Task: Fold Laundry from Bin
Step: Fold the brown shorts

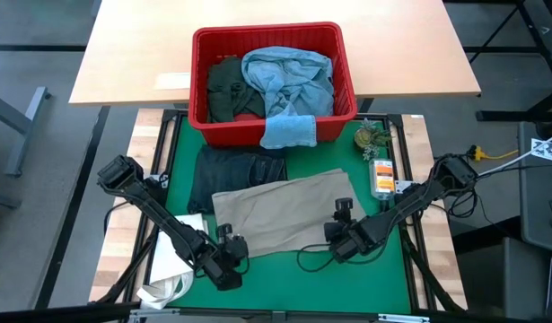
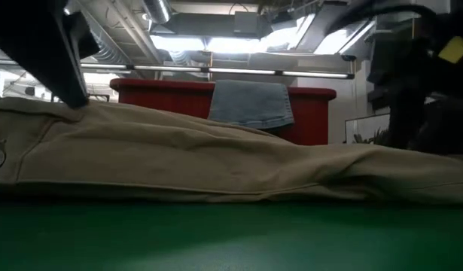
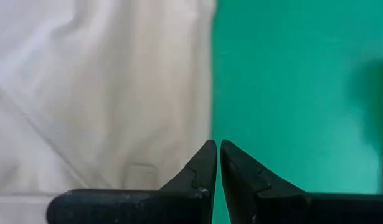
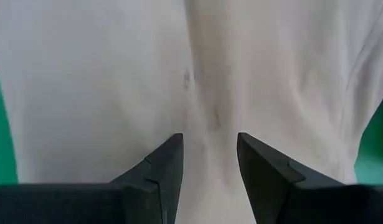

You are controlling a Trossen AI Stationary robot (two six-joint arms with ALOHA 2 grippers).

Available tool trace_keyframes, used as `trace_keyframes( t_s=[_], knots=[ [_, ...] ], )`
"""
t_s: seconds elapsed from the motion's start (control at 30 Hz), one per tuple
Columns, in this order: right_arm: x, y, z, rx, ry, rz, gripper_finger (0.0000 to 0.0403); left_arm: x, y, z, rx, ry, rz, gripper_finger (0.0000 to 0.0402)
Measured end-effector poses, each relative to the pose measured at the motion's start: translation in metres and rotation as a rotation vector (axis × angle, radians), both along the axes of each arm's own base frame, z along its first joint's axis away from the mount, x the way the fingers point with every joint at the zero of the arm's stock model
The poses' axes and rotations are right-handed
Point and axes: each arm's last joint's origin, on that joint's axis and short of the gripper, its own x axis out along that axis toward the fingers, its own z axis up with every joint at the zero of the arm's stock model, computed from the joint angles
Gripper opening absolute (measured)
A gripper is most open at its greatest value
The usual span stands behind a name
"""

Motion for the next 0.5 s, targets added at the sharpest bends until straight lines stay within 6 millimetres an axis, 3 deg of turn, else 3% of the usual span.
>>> trace_keyframes(
  t_s=[0.17,0.5],
  knots=[
    [-0.011,-0.008,-0.014,-0.026,0.041,-0.027,0.0152,-0.005,0.007,-0.017,0.019,0.022,0.067,0.0018],
    [-0.024,-0.016,-0.036,0.012,0.014,-0.091,0.0152,-0.009,0.006,-0.02,-0.003,0.056,0.055,0.0018]
  ],
)
